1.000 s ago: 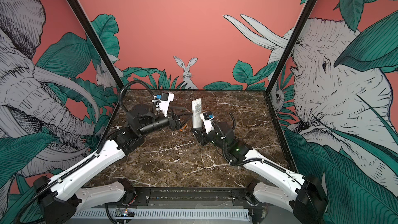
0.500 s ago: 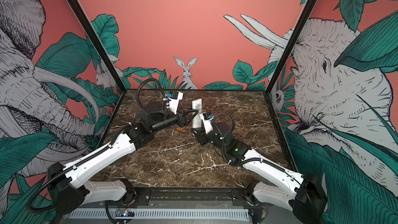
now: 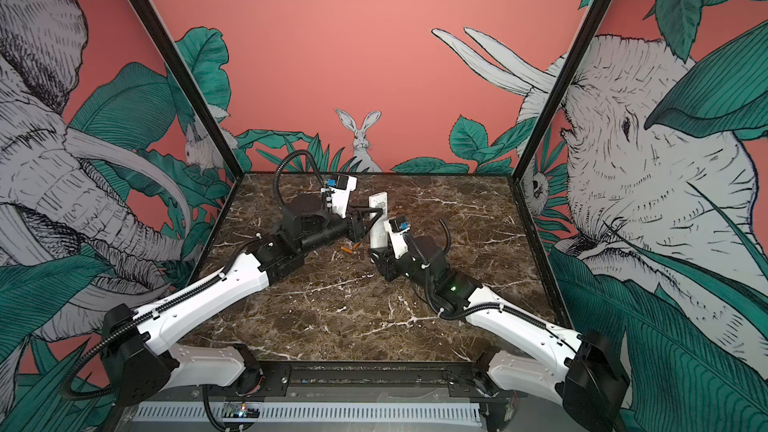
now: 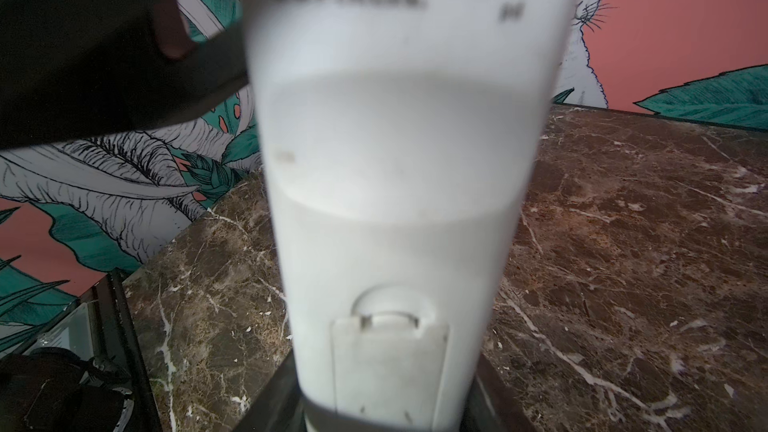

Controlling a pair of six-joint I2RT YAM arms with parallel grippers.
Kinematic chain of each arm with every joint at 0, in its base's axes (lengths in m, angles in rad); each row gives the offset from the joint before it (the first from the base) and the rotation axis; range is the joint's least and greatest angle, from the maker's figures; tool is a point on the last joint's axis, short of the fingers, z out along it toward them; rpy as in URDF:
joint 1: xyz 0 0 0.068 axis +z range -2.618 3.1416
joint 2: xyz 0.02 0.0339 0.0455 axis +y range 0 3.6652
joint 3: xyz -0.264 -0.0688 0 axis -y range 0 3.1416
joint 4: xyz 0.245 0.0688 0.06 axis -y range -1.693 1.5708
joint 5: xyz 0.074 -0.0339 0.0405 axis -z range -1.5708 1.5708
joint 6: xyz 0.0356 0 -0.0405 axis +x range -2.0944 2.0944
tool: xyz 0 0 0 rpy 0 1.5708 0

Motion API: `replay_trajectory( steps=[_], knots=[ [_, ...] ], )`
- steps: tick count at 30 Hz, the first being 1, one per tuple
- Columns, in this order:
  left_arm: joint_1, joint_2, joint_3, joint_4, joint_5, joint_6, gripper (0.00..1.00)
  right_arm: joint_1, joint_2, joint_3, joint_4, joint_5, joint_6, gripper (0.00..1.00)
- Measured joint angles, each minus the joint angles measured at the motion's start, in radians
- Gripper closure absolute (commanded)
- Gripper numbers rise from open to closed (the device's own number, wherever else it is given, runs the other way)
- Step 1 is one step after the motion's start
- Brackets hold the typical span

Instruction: Load the batteries into the remote control

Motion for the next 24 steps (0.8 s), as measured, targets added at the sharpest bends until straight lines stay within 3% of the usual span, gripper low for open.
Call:
replay_trajectory(
  steps=[8, 24],
  knots=[
    [0.000, 0.023, 0.005, 0.000, 0.001, -0.006, 0.68, 0.010, 0.017, 0.000, 0.000, 0.006, 0.000, 1.00],
    [0.000, 0.024, 0.005, -0.004, -0.005, -0.008, 0.82, 0.018, 0.030, 0.001, 0.009, 0.008, 0.000, 1.00]
  ],
)
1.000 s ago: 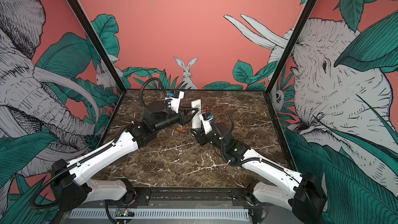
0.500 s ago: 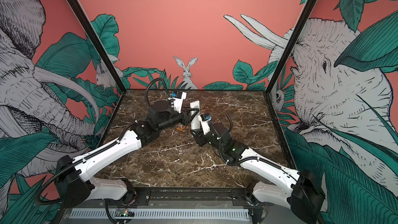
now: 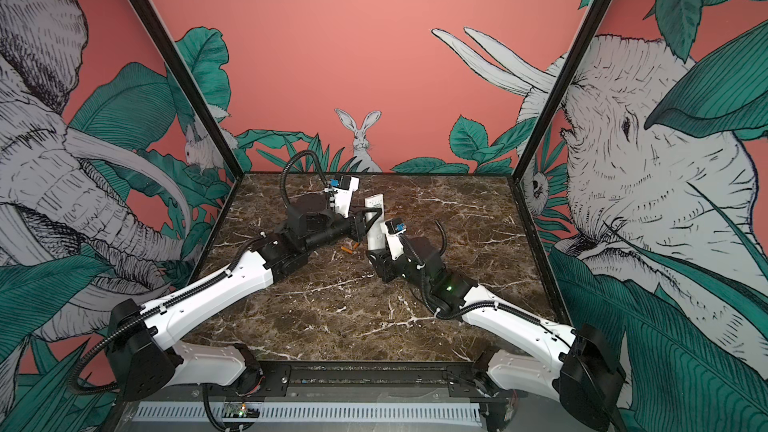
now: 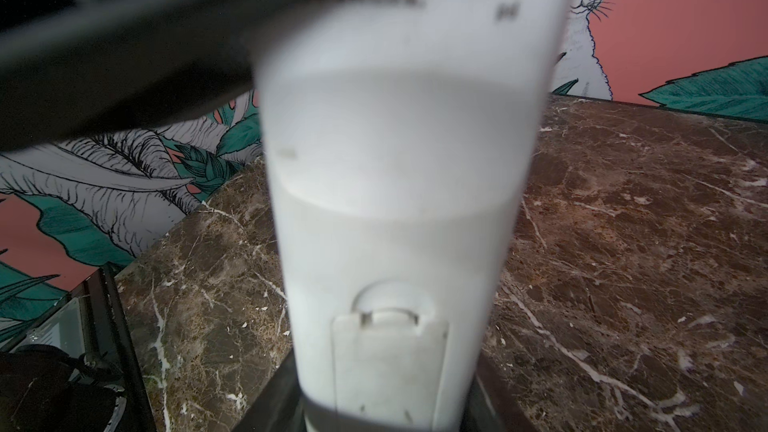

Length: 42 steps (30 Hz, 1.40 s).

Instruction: Load the batteries into the remote control

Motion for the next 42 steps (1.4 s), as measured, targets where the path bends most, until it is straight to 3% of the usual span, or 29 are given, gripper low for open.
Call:
replay_trajectory(
  steps=[14, 25, 37, 42],
  knots=[
    [-0.001, -0.006, -0.002, -0.006, 0.001, 0.006, 0.82, 0.008, -0.006, 0.000, -0.006, 0.006, 0.000, 1.00],
    [-0.001, -0.006, -0.004, 0.002, 0.013, -0.006, 0.63, 0.021, -0.005, 0.006, -0.014, 0.008, -0.003, 1.00],
    [0.000, -0.006, -0.004, -0.002, 0.002, -0.012, 0.97, 0.022, -0.005, 0.017, -0.012, 0.003, -0.008, 0.99],
    [0.000, -0.008, -0.005, -0.005, 0.002, -0.017, 1.00, 0.021, -0.014, 0.016, -0.021, -0.008, -0.024, 0.51]
  ],
)
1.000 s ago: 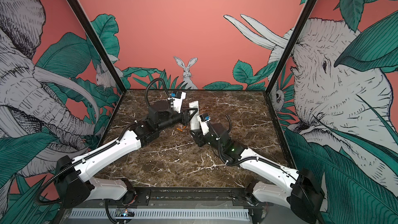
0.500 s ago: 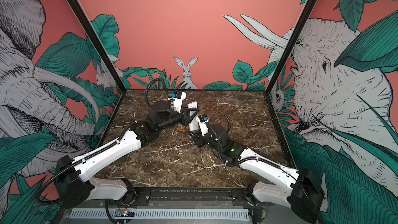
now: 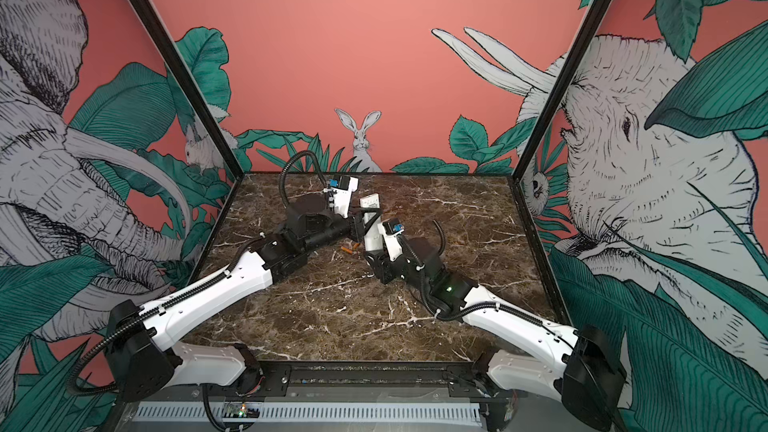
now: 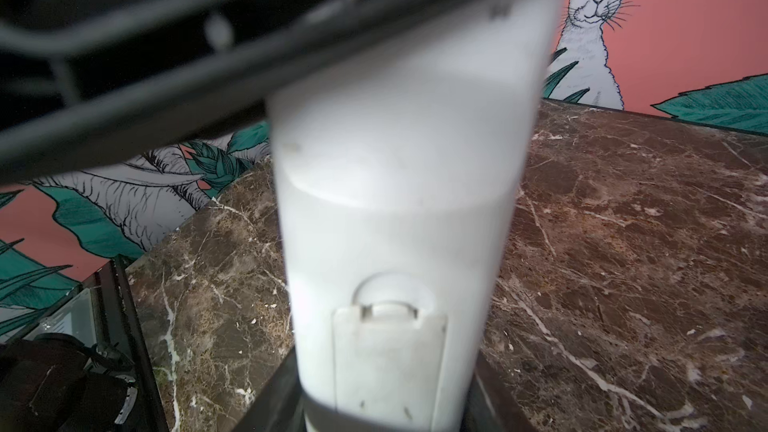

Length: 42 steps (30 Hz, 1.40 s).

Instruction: Load the batteries into the remote control

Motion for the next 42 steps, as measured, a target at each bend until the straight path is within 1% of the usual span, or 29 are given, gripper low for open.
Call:
replay_trajectory(
  steps=[1, 4, 7, 10, 13, 17, 20, 25, 31, 42],
  knots=[
    [-0.001, -0.003, 0.000, -0.004, 0.001, -0.001, 1.00, 0.000, -0.006, 0.000, -0.008, -0.005, -0.010, 0.42],
    [0.002, -0.015, 0.007, -0.048, 0.017, -0.001, 1.00, 0.003, -0.038, -0.001, -0.040, -0.040, -0.073, 0.27],
    [0.011, -0.016, 0.027, -0.111, 0.042, 0.002, 1.00, 0.006, -0.102, -0.011, -0.071, -0.073, -0.146, 0.12],
    [0.025, -0.016, 0.042, -0.164, 0.074, 0.005, 1.00, 0.007, -0.179, -0.032, -0.095, -0.108, -0.228, 0.08],
    [0.040, -0.017, 0.043, -0.205, 0.108, 0.004, 1.00, 0.008, -0.236, -0.043, -0.123, -0.145, -0.310, 0.08],
    [0.063, -0.021, 0.043, -0.240, 0.163, -0.003, 1.00, 0.014, -0.268, -0.043, -0.161, -0.192, -0.419, 0.08],
    [0.079, -0.030, 0.043, -0.256, 0.205, -0.008, 1.00, 0.022, -0.267, -0.035, -0.201, -0.213, -0.499, 0.08],
    [0.087, -0.043, 0.044, -0.276, 0.264, -0.019, 1.00, 0.037, -0.238, 0.028, -0.267, -0.227, -0.608, 0.10],
    [0.087, -0.044, 0.047, -0.291, 0.307, -0.031, 1.00, 0.055, -0.204, 0.080, -0.282, -0.230, -0.681, 0.12],
    [0.087, -0.048, 0.047, -0.291, 0.346, -0.057, 1.00, 0.075, -0.127, 0.109, -0.284, -0.251, -0.740, 0.16]
  ],
)
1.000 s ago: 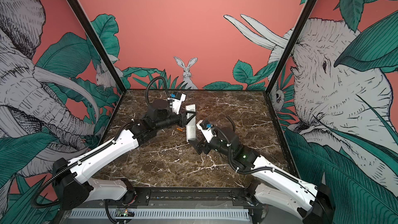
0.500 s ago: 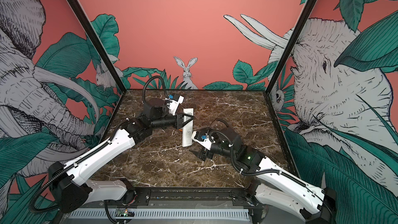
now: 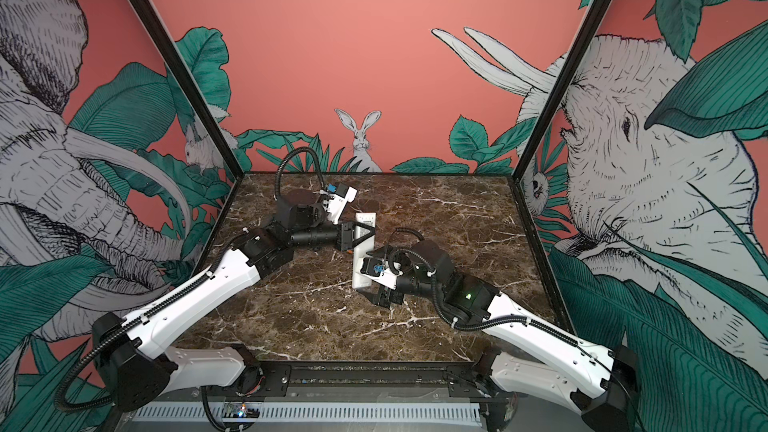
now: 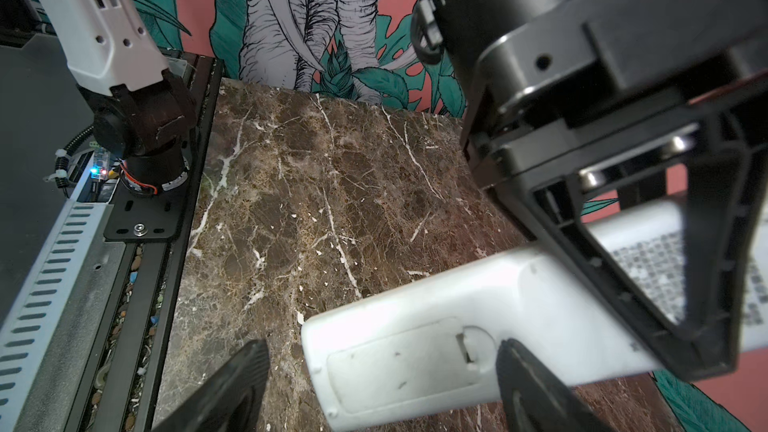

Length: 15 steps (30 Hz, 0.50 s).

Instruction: Load the batteries into the remote control

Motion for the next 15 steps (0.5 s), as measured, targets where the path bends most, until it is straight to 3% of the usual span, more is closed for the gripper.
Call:
replay_trajectory(
  steps=[15],
  knots=[
    [0.013, 0.000, 0.000, 0.021, 0.005, -0.021, 1.00, 0.013, 0.037, 0.030, -0.004, 0.016, -0.030, 0.15]
  ],
)
